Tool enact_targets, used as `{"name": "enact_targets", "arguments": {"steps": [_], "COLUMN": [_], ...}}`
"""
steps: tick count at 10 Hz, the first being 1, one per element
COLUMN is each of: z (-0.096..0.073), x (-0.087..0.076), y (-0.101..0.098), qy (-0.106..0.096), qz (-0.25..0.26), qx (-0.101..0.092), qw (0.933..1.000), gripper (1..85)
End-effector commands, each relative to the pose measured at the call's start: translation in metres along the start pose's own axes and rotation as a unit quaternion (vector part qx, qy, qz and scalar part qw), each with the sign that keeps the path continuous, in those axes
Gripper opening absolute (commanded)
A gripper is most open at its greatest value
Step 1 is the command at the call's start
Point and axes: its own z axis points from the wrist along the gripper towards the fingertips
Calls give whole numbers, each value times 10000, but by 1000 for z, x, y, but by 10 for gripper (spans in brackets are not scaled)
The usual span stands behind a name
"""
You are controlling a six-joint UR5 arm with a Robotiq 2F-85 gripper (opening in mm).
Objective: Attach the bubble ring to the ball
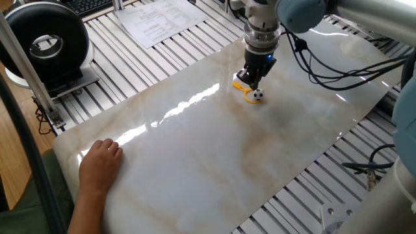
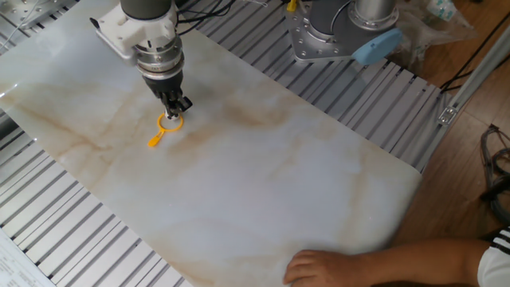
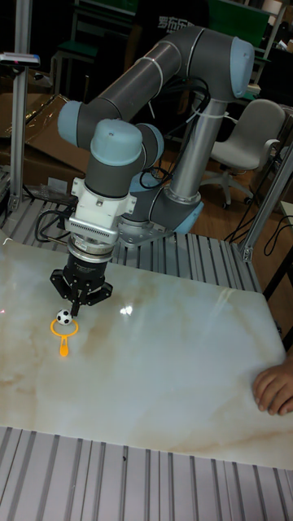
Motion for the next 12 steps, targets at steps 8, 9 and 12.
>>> {"name": "enact_targets", "arguments": {"steps": [8, 9, 12], "z": [7, 8, 8], "x": [-5, -5, -6], "y": [1, 0, 0], "qy": [-154, -154, -157], "qz": [-7, -15, -39], "qx": [-127, -120, -96], "qw": [9998, 9998, 9998], "gripper": [13, 13, 13]}}
